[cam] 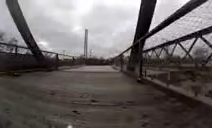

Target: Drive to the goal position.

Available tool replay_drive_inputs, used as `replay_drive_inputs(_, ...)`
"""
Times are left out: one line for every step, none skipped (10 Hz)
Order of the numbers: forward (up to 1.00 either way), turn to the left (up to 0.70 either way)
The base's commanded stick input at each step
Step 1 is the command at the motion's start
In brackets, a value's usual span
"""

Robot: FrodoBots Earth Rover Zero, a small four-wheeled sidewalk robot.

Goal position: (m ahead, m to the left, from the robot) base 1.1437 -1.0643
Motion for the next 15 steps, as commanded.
replay_drive_inputs(1.0, 0.4)
replay_drive_inputs(1.0, 0.4)
replay_drive_inputs(1.0, 0.4)
replay_drive_inputs(1.0, 0.4)
replay_drive_inputs(1.0, 0.4)
replay_drive_inputs(1.0, 0.4)
replay_drive_inputs(1.0, 0.4)
replay_drive_inputs(1.0, 0.36)
replay_drive_inputs(1.0, 0.28)
replay_drive_inputs(1.0, 0.19)
replay_drive_inputs(1.0, 0.1)
replay_drive_inputs(1.0, 0.02)
replay_drive_inputs(1.0, -0.05)
replay_drive_inputs(1.0, -0.12)
replay_drive_inputs(1.0, -0.19)
